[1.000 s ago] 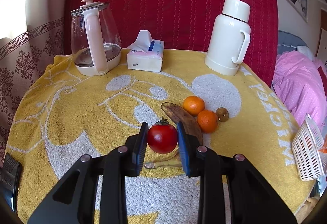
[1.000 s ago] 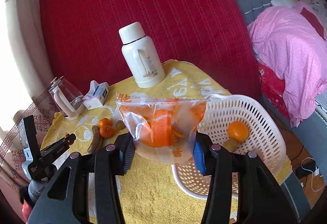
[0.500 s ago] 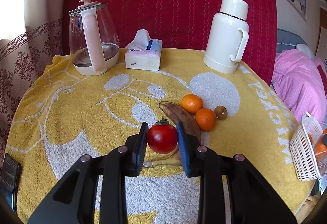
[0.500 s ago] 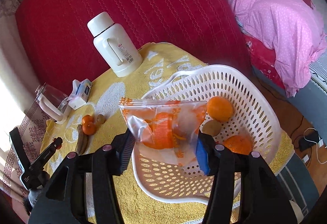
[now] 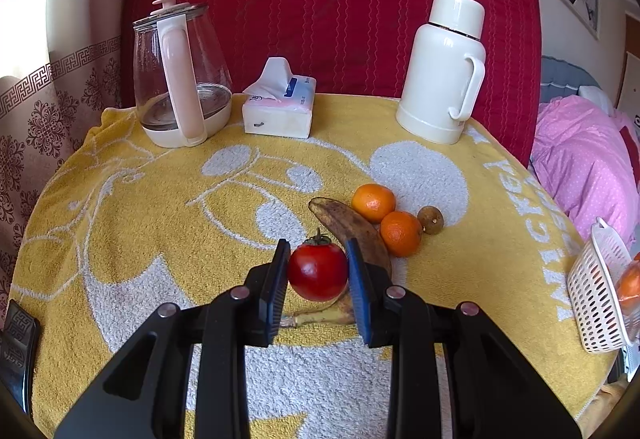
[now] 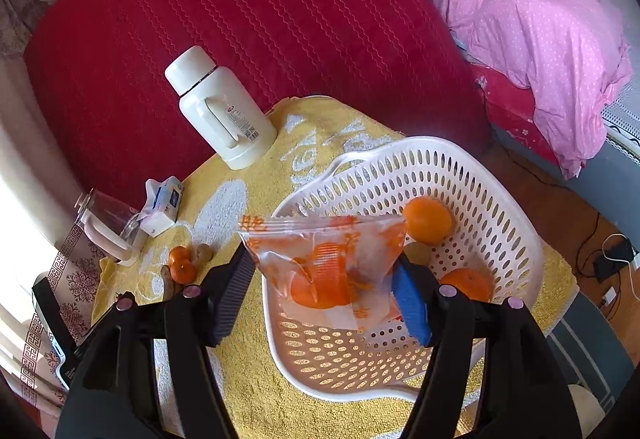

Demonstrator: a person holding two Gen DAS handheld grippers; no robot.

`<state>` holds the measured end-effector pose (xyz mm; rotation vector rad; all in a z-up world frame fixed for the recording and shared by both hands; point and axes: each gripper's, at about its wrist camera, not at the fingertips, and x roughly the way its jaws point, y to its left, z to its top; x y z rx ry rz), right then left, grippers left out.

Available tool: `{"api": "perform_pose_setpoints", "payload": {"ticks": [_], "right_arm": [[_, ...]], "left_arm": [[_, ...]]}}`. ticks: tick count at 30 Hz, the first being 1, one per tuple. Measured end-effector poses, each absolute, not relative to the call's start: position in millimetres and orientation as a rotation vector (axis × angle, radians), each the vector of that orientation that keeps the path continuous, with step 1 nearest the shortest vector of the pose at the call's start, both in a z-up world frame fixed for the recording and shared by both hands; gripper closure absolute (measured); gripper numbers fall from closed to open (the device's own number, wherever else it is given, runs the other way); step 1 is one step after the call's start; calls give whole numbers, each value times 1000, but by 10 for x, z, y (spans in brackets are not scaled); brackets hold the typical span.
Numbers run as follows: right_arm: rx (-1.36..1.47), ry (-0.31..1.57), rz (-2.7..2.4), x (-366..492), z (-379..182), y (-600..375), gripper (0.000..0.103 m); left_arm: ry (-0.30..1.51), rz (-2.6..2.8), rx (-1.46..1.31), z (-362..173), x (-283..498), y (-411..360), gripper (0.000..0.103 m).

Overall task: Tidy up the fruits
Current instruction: 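Carry the mesh bag into the white basket and open the right tool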

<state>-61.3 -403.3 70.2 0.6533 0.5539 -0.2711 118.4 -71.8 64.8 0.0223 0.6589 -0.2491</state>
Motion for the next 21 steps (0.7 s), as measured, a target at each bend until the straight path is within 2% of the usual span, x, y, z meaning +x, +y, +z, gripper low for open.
{"api": "perform_pose_setpoints", "payload": {"ticks": [21], "right_arm": [[677,555,-296,-574,726,-4094,34]], "left_arm": [[660,-252,23,648,1182,-728,74]]}}
